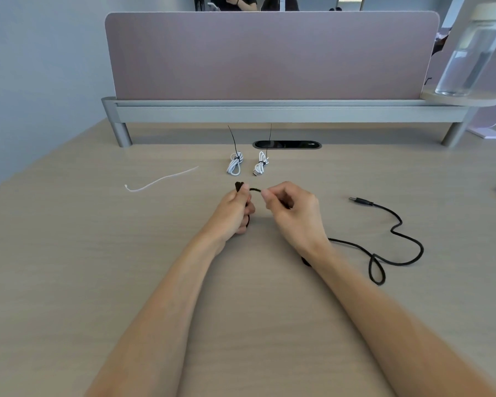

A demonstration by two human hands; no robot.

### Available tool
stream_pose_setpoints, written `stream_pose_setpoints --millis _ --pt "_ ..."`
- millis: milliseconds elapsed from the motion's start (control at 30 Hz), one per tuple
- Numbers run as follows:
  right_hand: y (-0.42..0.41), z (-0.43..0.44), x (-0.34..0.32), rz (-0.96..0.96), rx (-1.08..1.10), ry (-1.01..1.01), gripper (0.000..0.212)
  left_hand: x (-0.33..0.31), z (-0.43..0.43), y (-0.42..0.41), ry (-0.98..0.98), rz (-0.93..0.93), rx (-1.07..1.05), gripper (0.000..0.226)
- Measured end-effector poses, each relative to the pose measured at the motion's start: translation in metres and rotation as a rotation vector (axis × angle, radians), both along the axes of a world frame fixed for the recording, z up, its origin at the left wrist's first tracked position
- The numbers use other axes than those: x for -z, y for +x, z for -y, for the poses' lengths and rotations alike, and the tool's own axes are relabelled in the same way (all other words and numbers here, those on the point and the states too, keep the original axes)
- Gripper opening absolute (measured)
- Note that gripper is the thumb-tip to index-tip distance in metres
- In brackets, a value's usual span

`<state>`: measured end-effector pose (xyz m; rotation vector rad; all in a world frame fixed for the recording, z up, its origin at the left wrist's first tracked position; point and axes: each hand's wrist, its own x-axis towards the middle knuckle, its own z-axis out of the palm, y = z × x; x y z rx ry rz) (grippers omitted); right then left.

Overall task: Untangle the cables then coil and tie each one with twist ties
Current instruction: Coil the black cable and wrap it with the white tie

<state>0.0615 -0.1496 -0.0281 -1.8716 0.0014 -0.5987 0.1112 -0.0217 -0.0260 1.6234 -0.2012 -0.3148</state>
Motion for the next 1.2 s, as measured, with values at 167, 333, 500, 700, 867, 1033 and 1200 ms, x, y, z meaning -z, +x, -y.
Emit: stream_pose_setpoints --millis 167,333,500,700,867,1033,1200 --pt "0.0 -0.003 0.004 0.037 -0.167 -0.02 0.024 0.0 -0.005 0.001 -0.081 0.012 0.035 0.031" --pt "0.004 -0.002 0.003 -0.021 -0.089 0.042 0.013 0.0 -0.003 -0.001 0.001 0.061 0.13 0.03" --pt "0.006 0.001 0.004 -0.058 -0.015 0.068 0.01 0.001 -0.001 -0.001 -0.035 0.053 0.099 0.027" --pt "0.006 0.014 0.001 -0.124 -0.005 -0.229 0.014 -0.001 -0.007 0.002 -0.051 -0.011 0.099 0.03" --pt "0.008 0.039 0.002 -0.015 0.027 -0.607 0.013 -0.001 -0.022 0.001 0.712 0.509 0.081 0.031" --pt "0.007 0.048 -0.001 -0.067 0.204 -0.517 0.018 0.001 -0.025 0.001 0.967 0.735 0.031 0.029" --pt "-0.006 0.011 -0.01 -0.007 0.018 -0.185 0.016 0.006 -0.008 0.005 0.217 0.296 -0.094 0.03"
